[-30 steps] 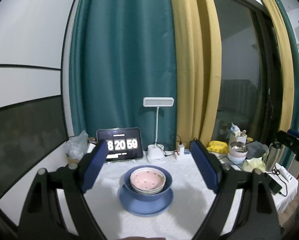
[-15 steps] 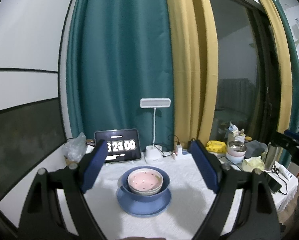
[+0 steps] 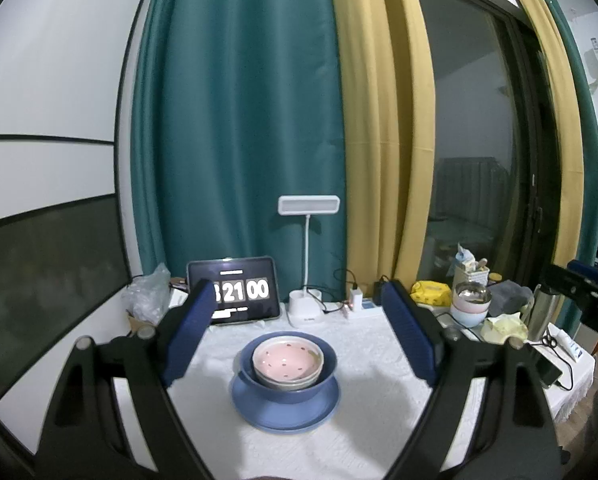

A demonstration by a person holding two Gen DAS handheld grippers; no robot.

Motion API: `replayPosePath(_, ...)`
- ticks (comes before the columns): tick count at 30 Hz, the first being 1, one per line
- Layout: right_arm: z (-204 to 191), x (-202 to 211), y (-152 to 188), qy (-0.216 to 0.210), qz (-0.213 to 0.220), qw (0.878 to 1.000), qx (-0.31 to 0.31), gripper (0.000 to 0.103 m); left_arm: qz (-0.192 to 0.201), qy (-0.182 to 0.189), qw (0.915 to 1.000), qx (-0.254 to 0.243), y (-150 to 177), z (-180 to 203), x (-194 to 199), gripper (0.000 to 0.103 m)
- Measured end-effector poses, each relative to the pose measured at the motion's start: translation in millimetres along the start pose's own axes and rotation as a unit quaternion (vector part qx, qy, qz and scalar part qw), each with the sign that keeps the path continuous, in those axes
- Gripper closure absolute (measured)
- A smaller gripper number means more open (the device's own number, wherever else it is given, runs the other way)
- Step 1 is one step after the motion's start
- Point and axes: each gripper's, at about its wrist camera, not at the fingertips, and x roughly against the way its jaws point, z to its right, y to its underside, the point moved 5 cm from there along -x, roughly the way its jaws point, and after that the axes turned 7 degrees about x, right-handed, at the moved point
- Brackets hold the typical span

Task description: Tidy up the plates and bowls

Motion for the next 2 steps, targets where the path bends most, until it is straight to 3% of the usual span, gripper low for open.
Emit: replayPosePath(2, 0.2, 0.1, 0.4, 0.001, 0.0, 1.0, 0.0, 0.043, 0.0, 0.0, 1.0, 0.0, 0.1, 0.7, -0.3, 0.017)
